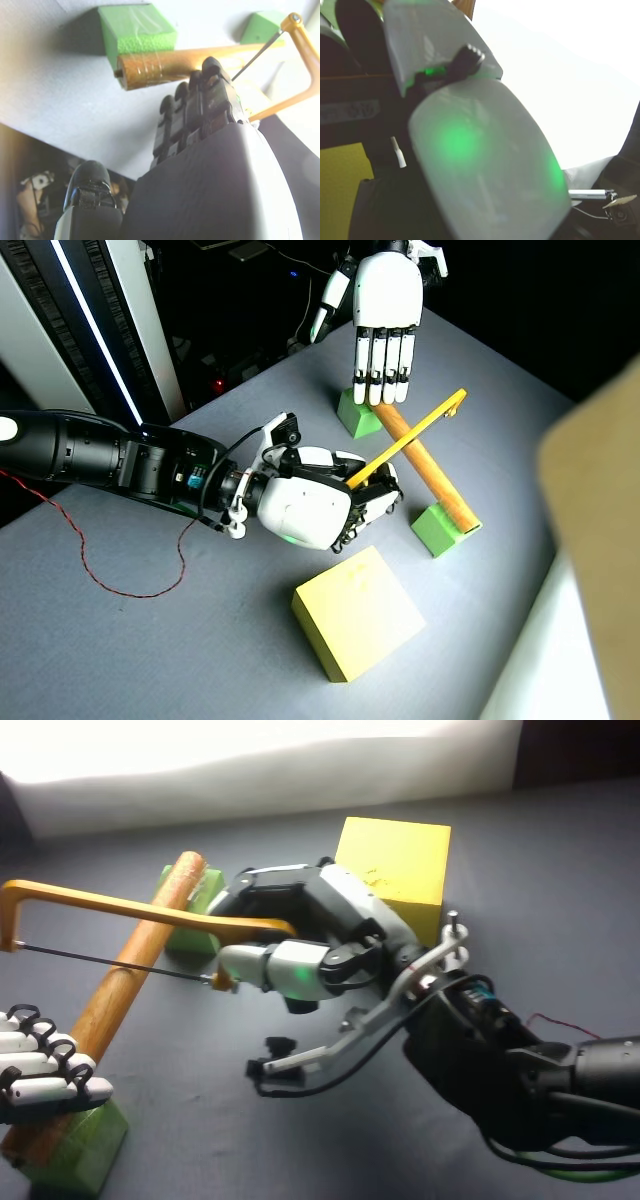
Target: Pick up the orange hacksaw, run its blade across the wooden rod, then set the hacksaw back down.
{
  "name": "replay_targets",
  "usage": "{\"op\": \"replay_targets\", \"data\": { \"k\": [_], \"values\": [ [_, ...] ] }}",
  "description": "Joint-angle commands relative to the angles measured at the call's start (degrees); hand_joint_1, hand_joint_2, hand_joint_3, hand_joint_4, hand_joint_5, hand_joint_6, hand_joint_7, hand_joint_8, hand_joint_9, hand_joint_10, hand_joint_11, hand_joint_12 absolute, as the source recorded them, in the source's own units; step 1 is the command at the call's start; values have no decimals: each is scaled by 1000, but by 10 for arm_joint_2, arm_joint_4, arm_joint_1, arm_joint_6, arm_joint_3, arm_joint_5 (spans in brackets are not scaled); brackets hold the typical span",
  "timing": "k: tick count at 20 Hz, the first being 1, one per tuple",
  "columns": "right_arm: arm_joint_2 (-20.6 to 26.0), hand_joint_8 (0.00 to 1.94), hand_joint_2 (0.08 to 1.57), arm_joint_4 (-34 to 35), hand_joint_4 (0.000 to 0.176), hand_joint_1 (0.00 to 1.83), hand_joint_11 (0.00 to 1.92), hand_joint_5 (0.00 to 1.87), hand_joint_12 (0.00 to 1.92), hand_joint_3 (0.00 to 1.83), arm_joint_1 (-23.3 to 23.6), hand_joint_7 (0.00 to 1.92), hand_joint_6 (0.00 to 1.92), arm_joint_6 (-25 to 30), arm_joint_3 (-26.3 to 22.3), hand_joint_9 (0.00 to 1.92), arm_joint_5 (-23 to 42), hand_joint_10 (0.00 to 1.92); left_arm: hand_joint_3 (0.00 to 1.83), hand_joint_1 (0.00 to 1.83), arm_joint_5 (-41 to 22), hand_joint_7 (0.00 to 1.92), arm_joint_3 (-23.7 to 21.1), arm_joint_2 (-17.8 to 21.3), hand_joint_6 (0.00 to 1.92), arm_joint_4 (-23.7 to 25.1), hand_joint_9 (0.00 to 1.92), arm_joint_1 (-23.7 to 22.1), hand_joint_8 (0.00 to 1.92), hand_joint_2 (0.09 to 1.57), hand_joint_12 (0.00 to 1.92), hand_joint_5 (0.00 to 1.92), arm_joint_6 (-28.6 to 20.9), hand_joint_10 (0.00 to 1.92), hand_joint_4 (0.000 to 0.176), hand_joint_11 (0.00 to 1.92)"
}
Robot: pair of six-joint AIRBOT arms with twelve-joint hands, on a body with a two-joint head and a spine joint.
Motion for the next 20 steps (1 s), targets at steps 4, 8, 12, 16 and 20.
{"op": "replay_targets", "data": {
  "k": [4, 8, 12, 16, 20],
  "values": [
    [-25, 994, 1118, -27, 0, 1256, 990, 886, 1260, 0, 19, 1089, 988, 7, 13, 1188, 36, 750, 0, 0, -18, 62, 1, -1, 0, -7, 65, -4, 0, 1191, 191, 75, -2, 0, 0, 0],
    [-44, 1007, 1121, -26, 0, 1252, 997, 879, 1252, 1, 25, 1078, 1001, 6, 22, 1196, 37, 729, 0, 0, -18, 62, 1, -1, 0, -7, 62, -4, 1, 1190, 181, 71, -2, 1, 0, 0],
    [-42, 1012, 1123, -26, 0, 1253, 1015, 875, 1263, 1, 19, 1077, 1006, -2, 20, 1202, 40, 736, 0, 0, -18, 68, 1, -1, 5, -7, 69, -4, 4, 1190, 194, 83, -2, 3, 0, 12],
    [-24, 995, 1119, -29, 0, 1259, 1016, 880, 1265, 0, 5, 1091, 989, -4, 14, 1203, 56, 744, 1, 0, -18, 51, 1, -1, 2, -7, 54, -4, 1, 1193, 165, 67, -2, 0, 0, 3],
    [7, 1005, 1122, -54, 0, 1257, 1001, 872, 1280, 0, -17, 1085, 1003, 7, 3, 1193, 59, 754, 2, 0, -18, 57, 0, 0, 0, -7, 61, -4, 0, 1199, 197, 78, -2, 0, 0, 0]
  ]
}}
